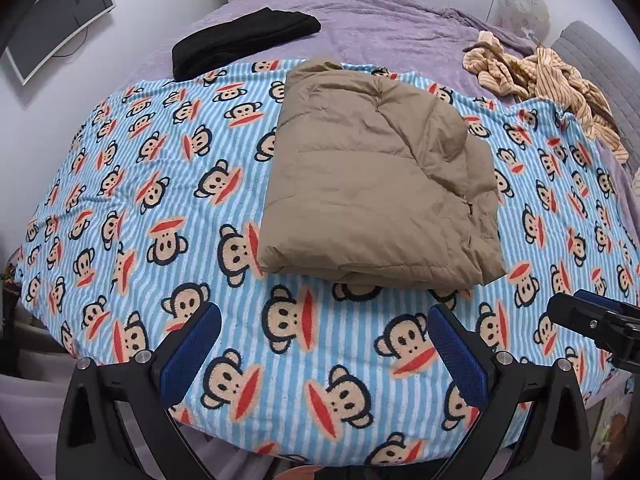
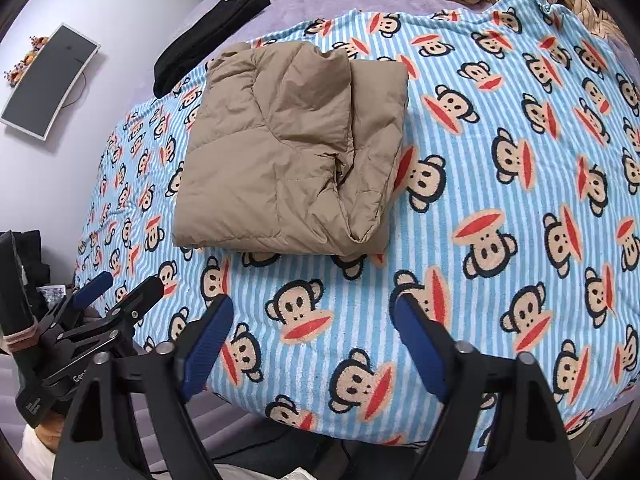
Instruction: Fold large clothes
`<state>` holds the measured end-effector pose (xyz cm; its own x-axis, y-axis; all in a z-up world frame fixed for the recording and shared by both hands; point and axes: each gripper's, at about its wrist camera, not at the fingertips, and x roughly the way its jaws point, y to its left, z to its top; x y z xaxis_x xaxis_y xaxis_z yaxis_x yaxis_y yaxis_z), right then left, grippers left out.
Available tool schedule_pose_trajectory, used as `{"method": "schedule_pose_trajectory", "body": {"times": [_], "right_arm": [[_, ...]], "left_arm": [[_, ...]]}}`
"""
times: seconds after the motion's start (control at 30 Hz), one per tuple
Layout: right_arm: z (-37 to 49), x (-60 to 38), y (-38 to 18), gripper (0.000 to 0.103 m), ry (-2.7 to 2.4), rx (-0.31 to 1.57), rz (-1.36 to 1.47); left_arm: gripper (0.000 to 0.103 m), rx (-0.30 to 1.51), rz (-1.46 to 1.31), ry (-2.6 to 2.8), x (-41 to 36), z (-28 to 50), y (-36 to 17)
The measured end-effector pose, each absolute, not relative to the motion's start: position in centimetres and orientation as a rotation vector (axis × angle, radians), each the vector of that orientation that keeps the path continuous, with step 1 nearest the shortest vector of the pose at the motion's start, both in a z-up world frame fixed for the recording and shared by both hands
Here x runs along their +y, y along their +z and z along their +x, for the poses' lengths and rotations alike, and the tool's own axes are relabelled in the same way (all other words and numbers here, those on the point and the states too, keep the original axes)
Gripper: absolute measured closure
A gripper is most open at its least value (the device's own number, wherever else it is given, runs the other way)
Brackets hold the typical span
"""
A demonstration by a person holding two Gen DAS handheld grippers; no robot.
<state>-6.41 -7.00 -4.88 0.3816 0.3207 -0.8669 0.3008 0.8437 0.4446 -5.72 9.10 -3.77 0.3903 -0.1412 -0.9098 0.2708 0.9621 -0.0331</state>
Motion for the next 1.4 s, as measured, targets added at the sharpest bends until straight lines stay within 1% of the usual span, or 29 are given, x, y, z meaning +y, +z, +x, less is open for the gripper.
{"method": "schedule_pose_trajectory", "body": {"times": [0.13,0.17,0.2,0.33,0.4,0.6,1.4], "right_arm": [[-7.0,-7.2,-2.7,0.015,-0.033,1.149,0.534],[-7.1,-7.3,-2.1,0.006,-0.048,1.131,0.518],[-7.2,-7.3,-1.2,0.000,-0.065,1.103,0.502],[-6.9,-6.9,2.2,0.000,-0.144,1.012,0.432],[-6.5,-6.5,3.5,0.000,-0.187,0.999,0.410],[-5.7,-5.9,6.2,0.000,-0.217,0.947,0.463],[-4.0,-4.6,7.2,0.000,-0.251,0.969,0.433]], "left_arm": [[0.000,1.104,0.116,-0.246,9.7,-5.5,-1.7],[0.000,1.095,0.116,-0.250,9.9,-5.3,-1.0],[0.000,1.087,0.121,-0.254,10.0,-5.0,-0.4],[0.000,1.019,0.159,-0.248,10.8,-3.8,2.8],[0.000,1.000,0.140,-0.257,11.5,-3.2,4.2],[0.000,0.969,0.171,-0.258,12.0,-1.9,6.4],[0.000,1.012,0.144,-0.228,13.3,-0.2,6.0]]}}
